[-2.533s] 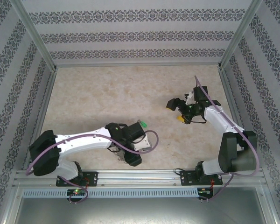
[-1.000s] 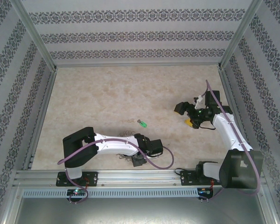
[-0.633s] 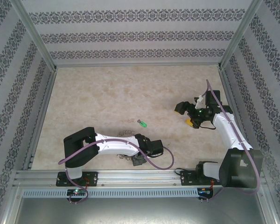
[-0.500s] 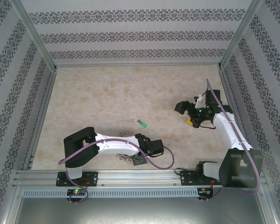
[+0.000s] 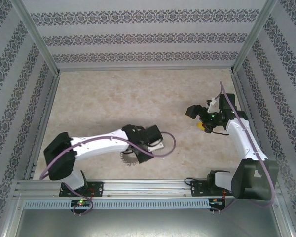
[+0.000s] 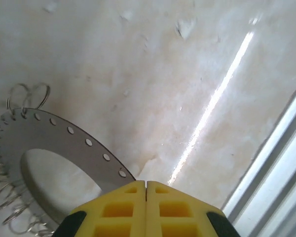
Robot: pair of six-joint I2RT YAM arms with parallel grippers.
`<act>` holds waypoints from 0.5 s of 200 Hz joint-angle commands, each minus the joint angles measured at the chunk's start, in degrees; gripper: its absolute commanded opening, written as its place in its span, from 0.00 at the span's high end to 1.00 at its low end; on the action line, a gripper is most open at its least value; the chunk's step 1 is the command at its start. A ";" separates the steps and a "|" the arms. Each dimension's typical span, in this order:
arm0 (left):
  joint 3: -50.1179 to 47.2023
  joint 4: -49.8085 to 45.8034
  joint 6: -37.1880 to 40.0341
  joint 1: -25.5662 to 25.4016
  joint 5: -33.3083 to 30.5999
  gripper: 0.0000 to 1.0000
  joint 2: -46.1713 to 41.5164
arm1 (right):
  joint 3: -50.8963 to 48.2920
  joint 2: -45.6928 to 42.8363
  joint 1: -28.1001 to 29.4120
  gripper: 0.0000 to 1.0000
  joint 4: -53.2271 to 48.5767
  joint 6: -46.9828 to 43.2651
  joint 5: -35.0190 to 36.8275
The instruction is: Put the keys on the keyring
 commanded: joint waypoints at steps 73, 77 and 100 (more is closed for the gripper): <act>5.46 1.11 6.26 14.04 19.18 1.00 -18.14 | -0.33 -6.50 0.25 0.02 8.14 1.40 -6.38; 5.90 1.25 6.41 14.54 19.79 1.00 -18.54 | -0.27 -6.60 0.50 0.02 8.72 1.59 -6.69; 9.30 1.68 6.88 17.48 23.31 1.00 -19.32 | 0.89 -7.28 2.96 0.02 11.53 1.60 -8.40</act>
